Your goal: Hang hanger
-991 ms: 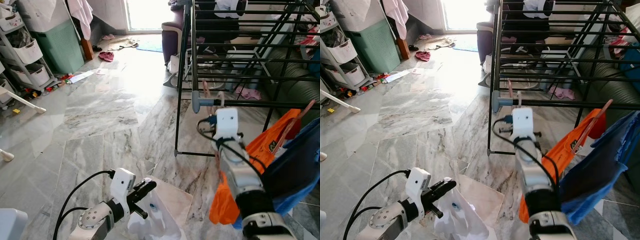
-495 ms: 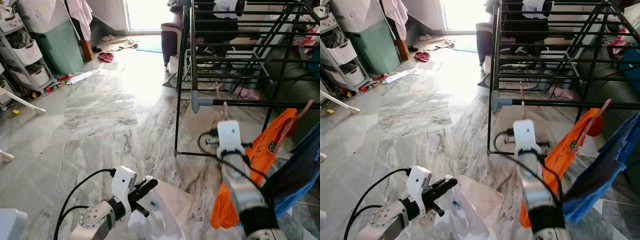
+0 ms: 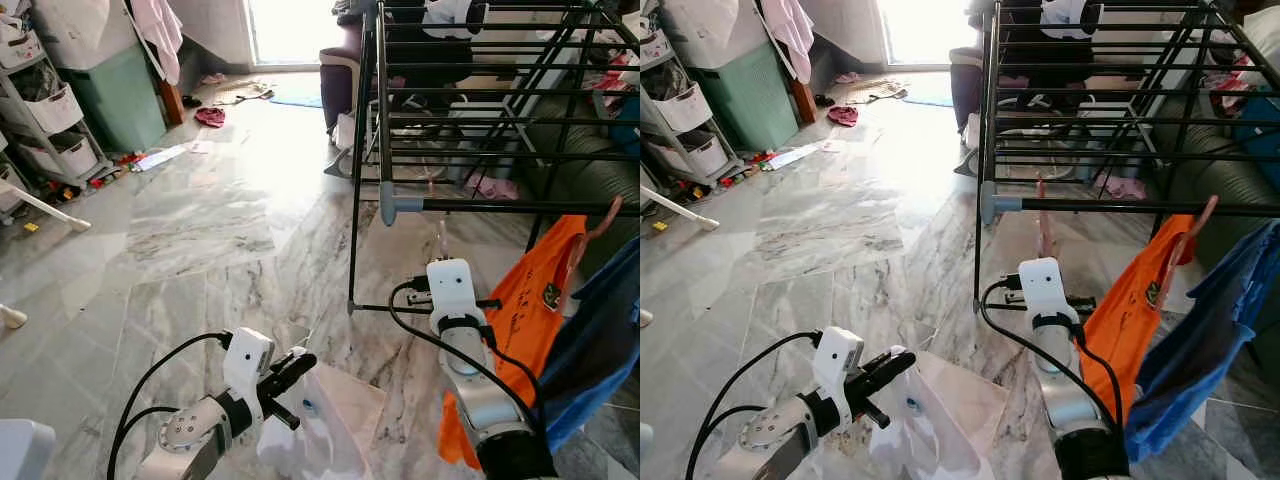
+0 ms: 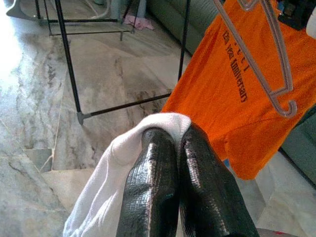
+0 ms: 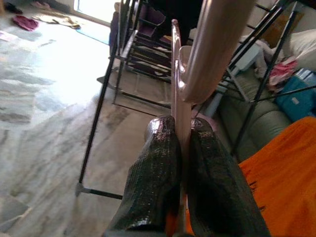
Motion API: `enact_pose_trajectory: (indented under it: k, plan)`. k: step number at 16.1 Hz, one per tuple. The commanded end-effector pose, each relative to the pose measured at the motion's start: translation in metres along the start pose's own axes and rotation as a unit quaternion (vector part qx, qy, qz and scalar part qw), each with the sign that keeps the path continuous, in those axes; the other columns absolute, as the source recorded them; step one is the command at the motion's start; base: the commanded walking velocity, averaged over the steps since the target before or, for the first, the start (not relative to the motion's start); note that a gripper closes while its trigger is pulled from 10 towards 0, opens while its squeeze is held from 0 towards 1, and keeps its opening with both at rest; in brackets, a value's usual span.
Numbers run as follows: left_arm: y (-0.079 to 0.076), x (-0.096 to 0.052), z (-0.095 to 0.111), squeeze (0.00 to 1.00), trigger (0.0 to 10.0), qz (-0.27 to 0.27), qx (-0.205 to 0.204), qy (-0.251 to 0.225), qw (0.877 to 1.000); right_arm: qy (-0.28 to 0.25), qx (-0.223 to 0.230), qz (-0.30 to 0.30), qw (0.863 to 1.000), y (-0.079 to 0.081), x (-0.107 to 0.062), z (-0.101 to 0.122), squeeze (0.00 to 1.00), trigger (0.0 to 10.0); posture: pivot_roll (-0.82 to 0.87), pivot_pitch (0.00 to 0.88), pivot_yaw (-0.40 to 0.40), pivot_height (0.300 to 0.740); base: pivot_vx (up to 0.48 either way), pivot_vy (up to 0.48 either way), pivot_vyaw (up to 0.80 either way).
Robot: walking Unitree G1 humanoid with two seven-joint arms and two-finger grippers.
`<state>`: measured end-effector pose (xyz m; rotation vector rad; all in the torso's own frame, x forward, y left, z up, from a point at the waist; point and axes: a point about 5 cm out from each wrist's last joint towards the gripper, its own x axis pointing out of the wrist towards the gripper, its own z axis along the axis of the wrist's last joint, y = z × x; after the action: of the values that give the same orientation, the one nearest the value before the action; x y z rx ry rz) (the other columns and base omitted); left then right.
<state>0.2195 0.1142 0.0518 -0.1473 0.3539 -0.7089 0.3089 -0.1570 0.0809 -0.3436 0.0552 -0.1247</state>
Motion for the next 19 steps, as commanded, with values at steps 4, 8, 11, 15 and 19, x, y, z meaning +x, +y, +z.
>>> enact_pose_trajectory:
  k: [4, 8, 11, 15, 19]
  plan:
    - [0.007, -0.002, 0.007, 0.0, 10.0, 0.028, 0.021, -0.012, 0.999, 0.011, 0.008, 0.019, 1.0, -0.008, -0.017, -0.013, 0.0, 10.0, -0.09, 0.019, 0.047, 0.74, 0.0, 0.0, 0.0]
    - [0.013, 0.002, 0.007, 0.0, 10.0, 0.046, 0.026, -0.014, 0.999, 0.042, 0.014, 0.028, 0.999, -0.017, -0.029, -0.029, 0.0, 10.0, -0.1, 0.011, 0.051, 0.74, 0.0, 0.0, 0.0]
    - [0.027, 0.001, -0.001, 0.0, 10.0, 0.114, 0.053, 0.001, 0.992, 0.095, 0.055, 0.125, 0.986, -0.008, -0.042, -0.047, 0.0, 10.0, -0.1, 0.009, 0.056, 0.74, 0.0, 0.0, 0.0]
    - [0.031, -0.003, -0.021, 0.0, 10.0, 0.154, 0.038, 0.024, 0.987, 0.168, 0.074, 0.248, 0.951, 0.012, -0.068, -0.072, 0.0, 10.0, -0.12, 0.0, 0.058, 0.74, 0.0, 0.0, 0.0]
    - [0.035, -0.002, -0.033, 0.0, 10.0, 0.189, 0.036, 0.035, 0.981, 0.185, 0.074, 0.273, 0.941, 0.013, -0.071, -0.077, 0.0, 10.0, -0.13, 0.0, 0.052, 0.74, 0.0, 0.0, 0.0]
